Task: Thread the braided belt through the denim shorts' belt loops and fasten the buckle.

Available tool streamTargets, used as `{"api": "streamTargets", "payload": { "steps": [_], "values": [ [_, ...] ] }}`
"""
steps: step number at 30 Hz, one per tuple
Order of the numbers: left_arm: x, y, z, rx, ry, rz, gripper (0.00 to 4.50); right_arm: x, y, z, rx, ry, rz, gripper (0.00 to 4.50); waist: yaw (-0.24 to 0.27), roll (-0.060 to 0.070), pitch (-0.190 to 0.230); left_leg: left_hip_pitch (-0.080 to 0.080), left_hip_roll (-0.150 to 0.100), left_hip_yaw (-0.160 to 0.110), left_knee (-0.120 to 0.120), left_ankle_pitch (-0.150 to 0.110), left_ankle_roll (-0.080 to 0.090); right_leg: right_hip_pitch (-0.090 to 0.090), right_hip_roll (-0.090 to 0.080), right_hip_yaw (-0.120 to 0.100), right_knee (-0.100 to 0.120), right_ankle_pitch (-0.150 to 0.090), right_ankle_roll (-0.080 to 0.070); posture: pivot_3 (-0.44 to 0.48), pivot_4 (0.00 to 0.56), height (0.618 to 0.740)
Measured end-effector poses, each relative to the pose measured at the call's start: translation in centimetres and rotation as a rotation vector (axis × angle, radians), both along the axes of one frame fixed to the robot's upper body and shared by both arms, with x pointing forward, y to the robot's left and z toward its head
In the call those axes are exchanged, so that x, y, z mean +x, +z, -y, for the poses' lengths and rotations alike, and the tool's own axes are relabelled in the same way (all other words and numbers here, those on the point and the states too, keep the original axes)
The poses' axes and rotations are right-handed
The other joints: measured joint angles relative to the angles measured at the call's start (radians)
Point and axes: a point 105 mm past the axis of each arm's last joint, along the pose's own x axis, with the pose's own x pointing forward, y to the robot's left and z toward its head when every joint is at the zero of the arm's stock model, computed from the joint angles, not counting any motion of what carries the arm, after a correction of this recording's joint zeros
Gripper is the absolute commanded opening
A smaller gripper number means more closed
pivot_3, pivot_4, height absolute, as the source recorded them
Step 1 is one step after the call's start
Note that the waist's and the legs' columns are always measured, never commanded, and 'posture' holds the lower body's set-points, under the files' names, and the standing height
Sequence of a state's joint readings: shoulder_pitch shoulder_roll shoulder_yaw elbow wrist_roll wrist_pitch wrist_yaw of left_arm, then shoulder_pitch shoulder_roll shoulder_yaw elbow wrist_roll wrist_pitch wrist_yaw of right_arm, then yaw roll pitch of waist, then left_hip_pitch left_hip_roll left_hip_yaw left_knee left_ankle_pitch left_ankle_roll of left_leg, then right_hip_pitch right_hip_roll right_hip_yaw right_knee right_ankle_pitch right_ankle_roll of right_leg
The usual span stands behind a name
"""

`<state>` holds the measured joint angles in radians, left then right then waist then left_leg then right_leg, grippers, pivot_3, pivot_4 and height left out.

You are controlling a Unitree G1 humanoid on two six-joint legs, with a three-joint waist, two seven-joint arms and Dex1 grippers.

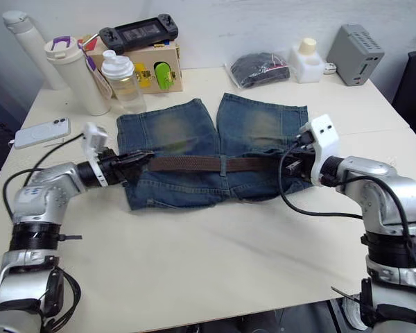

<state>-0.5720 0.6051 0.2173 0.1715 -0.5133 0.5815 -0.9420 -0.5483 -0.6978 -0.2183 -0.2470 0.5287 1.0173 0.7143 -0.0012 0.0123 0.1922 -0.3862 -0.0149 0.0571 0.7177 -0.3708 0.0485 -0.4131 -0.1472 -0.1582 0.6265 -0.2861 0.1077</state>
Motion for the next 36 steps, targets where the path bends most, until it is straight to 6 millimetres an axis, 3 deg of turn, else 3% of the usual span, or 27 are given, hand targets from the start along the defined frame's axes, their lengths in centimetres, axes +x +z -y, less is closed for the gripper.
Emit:
{"api": "streamTargets", "payload": {
  "steps": [5,7,11,14,18,21,23,25,31,32,33,36],
  "values": [
    [-3.8,-0.8,-0.3,0.053,-0.030,0.038,0.04,-3.9,1.4,0.1,0.083,0.119,0.079,0.00,0.002,0.000,0.000,0.000,0.000,0.000,0.001,0.001,0.001,0.001,0.000,0.001,0.000,0.000,0.000,0.000,0.150,0.690],
    [-6.0,-1.9,-0.5,0.191,-0.028,0.125,0.04,-6.2,0.1,1.0,0.033,0.148,0.033,0.00,0.007,0.000,0.000,0.003,0.000,-0.002,-0.001,0.000,0.000,0.006,-0.002,0.002,-0.003,0.000,0.000,0.000,0.150,0.690],
    [-9.3,-5.8,-0.8,0.487,-0.006,0.319,0.04,-10.2,-5.2,2.6,-0.048,0.172,-0.201,0.00,0.026,-0.001,0.000,0.007,0.000,-0.001,-0.002,-0.001,0.001,0.010,-0.002,0.002,-0.007,0.000,0.001,0.000,0.150,0.690],
    [-10.4,-6.7,-0.3,0.594,-0.032,0.458,0.04,-10.9,-6.8,3.2,-0.136,0.166,-0.241,0.00,0.028,0.001,-0.001,0.018,0.001,0.000,-0.002,-0.006,-0.003,0.021,-0.006,0.005,-0.012,0.001,0.001,0.000,0.150,0.690],
    [-12.4,-10.1,-0.5,0.669,-0.095,0.485,0.04,-11.5,-9.6,3.5,-0.272,0.190,-0.286,0.00,0.028,0.003,-0.002,0.018,0.003,-0.001,-0.003,-0.010,-0.004,0.019,-0.005,0.005,-0.014,0.000,0.000,0.000,0.150,0.690],
    [-12.7,-10.3,-0.8,0.711,-0.115,0.540,0.04,-11.1,-9.6,3.9,-0.303,0.190,-0.258,0.00,0.028,0.003,-0.002,0.018,0.004,-0.001,-0.003,-0.008,-0.001,0.020,-0.003,0.003,-0.016,0.000,-0.001,0.000,0.150,0.690],
    [-12.8,-10.4,-0.9,0.724,-0.123,0.558,0.89,-11.0,-9.5,3.9,-0.311,0.197,-0.242,0.00,0.028,0.003,-0.002,0.018,0.005,-0.001,-0.002,-0.007,-0.001,0.020,-0.003,0.003,-0.016,0.000,-0.001,0.000,0.150,0.690],
    [-12.8,-10.5,-1.3,0.738,-0.127,0.553,1.60,-11.1,-9.5,4.0,-0.311,0.201,-0.240,0.83,0.027,0.004,-0.003,0.018,0.005,-0.001,-0.002,-0.007,0.000,0.021,-0.003,0.003,-0.016,0.000,-0.001,0.000,0.150,0.690],
    [-14.1,-10.2,-1.6,0.706,-0.200,0.399,4.33,-11.3,-8.1,4.7,-0.313,0.220,-0.246,3.61,0.027,0.004,-0.002,0.018,0.006,-0.002,-0.002,-0.008,-0.001,0.020,-0.003,0.003,-0.016,0.000,-0.001,0.000,0.150,0.690],
    [-14.4,-10.0,-1.5,0.702,-0.229,0.362,4.50,-11.4,-7.6,4.7,-0.299,0.233,-0.242,4.19,0.027,0.004,-0.001,0.017,0.007,-0.002,-0.002,-0.008,-0.001,0.020,-0.003,0.003,-0.016,0.000,-0.002,0.000,0.150,0.690],
    [-14.6,-9.8,-1.6,0.696,-0.255,0.318,4.50,-11.4,-7.1,4.7,-0.287,0.246,-0.238,4.44,0.027,0.004,-0.001,0.017,0.007,-0.003,-0.002,-0.008,-0.001,0.020,-0.002,0.003,-0.016,-0.001,-0.002,0.000,0.150,0.690],
    [-15.0,-8.0,-2.1,0.654,-0.307,0.181,4.50,-11.6,-4.7,4.5,-0.235,0.306,-0.215,4.44,0.026,0.007,0.001,0.017,0.007,-0.003,-0.001,-0.008,-0.001,0.020,-0.002,0.003,-0.016,-0.001,-0.002,0.000,0.150,0.690]
  ]
}}
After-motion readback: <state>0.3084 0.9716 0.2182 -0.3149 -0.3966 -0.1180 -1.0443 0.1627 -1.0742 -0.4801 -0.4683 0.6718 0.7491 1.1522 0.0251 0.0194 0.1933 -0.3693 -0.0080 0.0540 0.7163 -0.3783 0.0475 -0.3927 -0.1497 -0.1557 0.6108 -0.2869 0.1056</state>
